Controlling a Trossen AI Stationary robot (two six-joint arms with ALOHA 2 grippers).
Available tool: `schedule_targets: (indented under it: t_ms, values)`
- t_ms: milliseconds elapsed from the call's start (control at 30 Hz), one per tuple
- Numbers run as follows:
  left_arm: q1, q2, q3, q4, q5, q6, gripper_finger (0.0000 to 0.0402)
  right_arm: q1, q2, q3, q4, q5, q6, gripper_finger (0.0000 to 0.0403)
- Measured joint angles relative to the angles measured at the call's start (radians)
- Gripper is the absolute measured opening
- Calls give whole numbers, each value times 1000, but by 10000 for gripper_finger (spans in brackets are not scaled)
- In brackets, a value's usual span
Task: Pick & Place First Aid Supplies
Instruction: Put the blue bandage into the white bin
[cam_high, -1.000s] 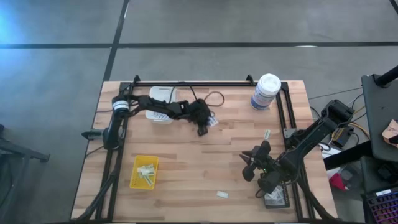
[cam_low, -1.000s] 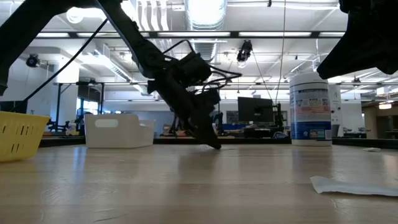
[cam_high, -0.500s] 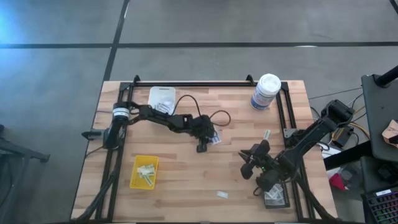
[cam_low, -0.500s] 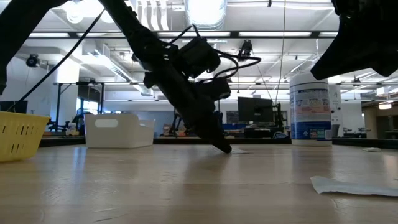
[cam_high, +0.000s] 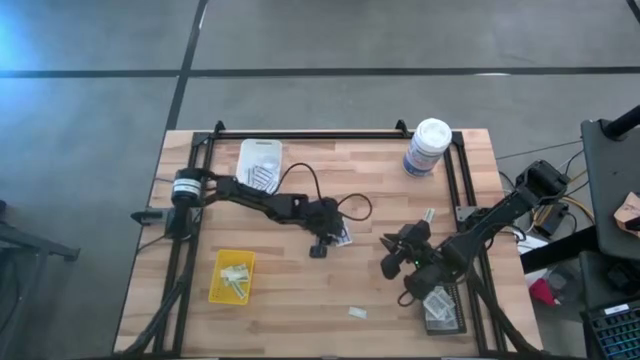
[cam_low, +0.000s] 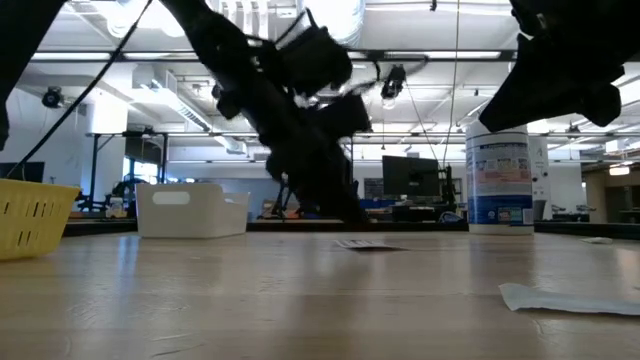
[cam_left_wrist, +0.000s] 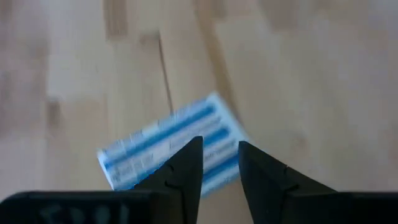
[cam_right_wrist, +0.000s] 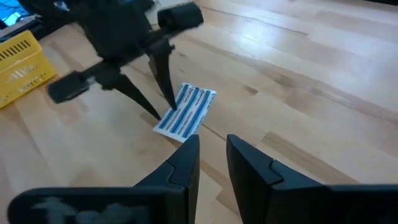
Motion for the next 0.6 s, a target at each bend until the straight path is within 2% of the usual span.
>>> schedule_targets:
  t_ms: [333,600]
  values:
    - [-61,-15,-38,32,-6,14,115,-52,0,-1,32,1,-24,69]
    - [-67,-15,-136,209,-7,-21,115,-128,4,-1,39,-9,-28,77]
